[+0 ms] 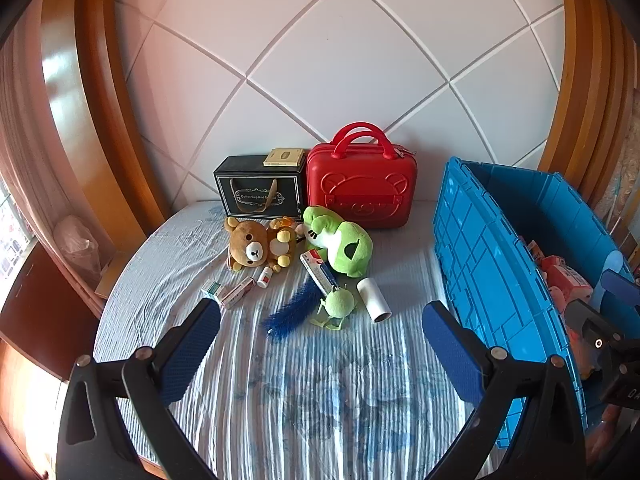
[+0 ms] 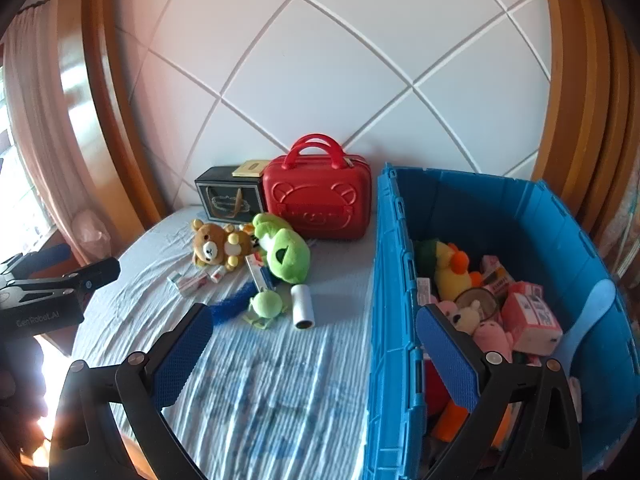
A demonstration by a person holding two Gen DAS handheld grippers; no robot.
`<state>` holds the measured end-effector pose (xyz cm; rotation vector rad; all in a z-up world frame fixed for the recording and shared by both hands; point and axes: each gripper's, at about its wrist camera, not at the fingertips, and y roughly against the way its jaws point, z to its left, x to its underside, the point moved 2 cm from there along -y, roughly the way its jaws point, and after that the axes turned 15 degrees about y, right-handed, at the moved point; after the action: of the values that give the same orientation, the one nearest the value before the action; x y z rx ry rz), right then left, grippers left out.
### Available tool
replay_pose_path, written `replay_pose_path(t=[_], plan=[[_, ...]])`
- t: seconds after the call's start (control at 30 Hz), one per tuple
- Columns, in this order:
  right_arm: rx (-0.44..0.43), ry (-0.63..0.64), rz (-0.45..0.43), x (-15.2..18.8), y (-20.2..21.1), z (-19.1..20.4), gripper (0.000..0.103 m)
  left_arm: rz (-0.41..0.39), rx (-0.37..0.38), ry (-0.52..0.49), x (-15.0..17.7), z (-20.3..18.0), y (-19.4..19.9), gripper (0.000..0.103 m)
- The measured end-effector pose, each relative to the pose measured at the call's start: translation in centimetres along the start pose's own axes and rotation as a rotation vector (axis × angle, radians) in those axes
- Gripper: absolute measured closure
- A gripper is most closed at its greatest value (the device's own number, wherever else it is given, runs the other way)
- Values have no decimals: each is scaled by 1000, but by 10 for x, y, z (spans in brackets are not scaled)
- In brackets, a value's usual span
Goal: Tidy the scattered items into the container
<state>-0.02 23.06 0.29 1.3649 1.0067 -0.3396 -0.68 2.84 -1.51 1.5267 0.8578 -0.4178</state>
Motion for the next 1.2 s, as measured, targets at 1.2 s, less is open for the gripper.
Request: replay_pose_path(t=[1.2], plan=[[-17,38,200,30,-229,87,0,116,64,-115,14,158,-232,1]])
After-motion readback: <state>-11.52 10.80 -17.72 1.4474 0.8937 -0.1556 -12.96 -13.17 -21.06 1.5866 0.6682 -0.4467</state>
